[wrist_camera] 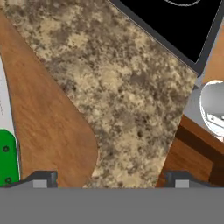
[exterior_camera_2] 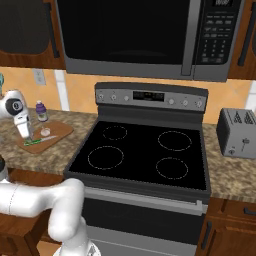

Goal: Place the appropriate cutting tool for cutting the garlic skin on the cutting board.

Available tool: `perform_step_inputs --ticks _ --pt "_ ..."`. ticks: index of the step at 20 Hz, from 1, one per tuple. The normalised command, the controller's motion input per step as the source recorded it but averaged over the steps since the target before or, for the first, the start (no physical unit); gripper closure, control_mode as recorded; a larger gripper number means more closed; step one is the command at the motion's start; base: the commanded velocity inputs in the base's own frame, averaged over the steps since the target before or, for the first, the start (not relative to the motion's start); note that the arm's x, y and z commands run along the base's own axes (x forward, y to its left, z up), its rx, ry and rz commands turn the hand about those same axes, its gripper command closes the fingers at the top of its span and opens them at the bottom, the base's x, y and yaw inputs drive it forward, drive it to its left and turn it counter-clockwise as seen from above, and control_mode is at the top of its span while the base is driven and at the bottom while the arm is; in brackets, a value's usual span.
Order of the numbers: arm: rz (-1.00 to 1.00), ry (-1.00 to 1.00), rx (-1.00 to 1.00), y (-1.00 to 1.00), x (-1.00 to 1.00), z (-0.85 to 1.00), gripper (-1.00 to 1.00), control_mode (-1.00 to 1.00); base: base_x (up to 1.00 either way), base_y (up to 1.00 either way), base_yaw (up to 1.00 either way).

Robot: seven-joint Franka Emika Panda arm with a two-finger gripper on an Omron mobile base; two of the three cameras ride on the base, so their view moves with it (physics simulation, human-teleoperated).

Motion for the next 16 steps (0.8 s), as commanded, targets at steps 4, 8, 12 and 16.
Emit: perform_step_inputs --ticks 4,8,12,16 --pt "0.0 -0.15 0.13 -0.99 -0.88 0.0 -1.0 -1.0 0.0 0.0 0.0" --pt "0.0 -0.1 0.13 -1.0 -0.71 0.09 -1.0 -1.0 0.0 0.0 0.0" --pt "0.0 -0.06 0.14 -1.0 -0.57 0.03 -1.0 -1.0 0.0 0.0 0.0" --pt "0.0 -0.04 0.15 -1.0 -0.41 0.11 -1.0 -1.0 0.0 0.0 0.0"
